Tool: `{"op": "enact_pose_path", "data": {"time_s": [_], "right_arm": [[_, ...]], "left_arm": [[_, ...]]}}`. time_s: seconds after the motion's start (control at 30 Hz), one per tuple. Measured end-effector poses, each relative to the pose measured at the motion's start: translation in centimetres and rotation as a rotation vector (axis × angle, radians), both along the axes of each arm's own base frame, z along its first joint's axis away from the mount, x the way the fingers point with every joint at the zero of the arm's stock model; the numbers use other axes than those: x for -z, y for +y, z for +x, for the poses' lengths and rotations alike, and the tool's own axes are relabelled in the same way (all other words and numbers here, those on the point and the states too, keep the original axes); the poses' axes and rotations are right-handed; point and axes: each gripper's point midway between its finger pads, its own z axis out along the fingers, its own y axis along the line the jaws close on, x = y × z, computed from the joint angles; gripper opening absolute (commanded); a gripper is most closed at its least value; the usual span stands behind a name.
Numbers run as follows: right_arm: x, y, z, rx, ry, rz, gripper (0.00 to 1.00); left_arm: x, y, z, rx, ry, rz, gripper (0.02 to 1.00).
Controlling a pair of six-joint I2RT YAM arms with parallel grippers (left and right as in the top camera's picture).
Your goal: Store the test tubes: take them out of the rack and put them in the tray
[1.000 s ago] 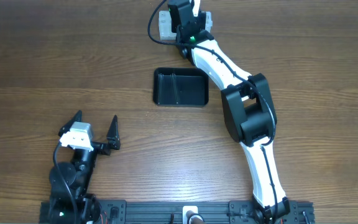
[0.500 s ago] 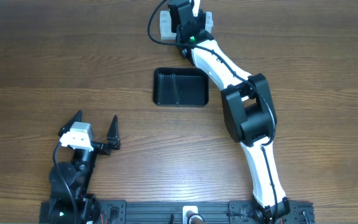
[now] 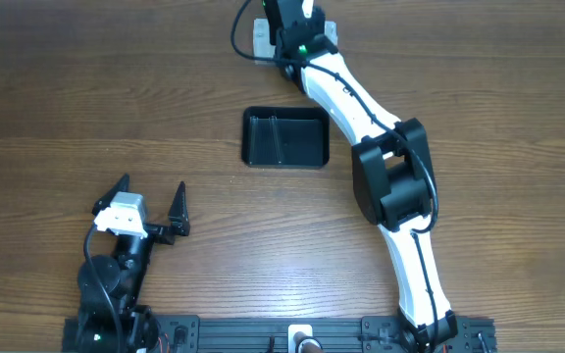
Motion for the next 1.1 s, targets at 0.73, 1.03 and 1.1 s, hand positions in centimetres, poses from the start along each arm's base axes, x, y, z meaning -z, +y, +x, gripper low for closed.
{"op": "enact_pose_path", "data": {"time_s": [0.73,1.03,1.1], "right_arm": [[-12.2,-1.0,-10.7,0.016,0.174,0.034,0.047],[-0.3,1.7,-14.2,-0.019,0.426,0.105,0.06],[1.7,1.9,-14.9,-0.021,0.463,0.122,0.064]], "left_arm": [[0.0,0.0,0.0,0.0,0.0,0.0,1.0],[0.0,0.0,0.0,0.0,0.0,0.0,1.0],[0.0,0.0,0.0,0.0,0.0,0.0,0.998]]}}
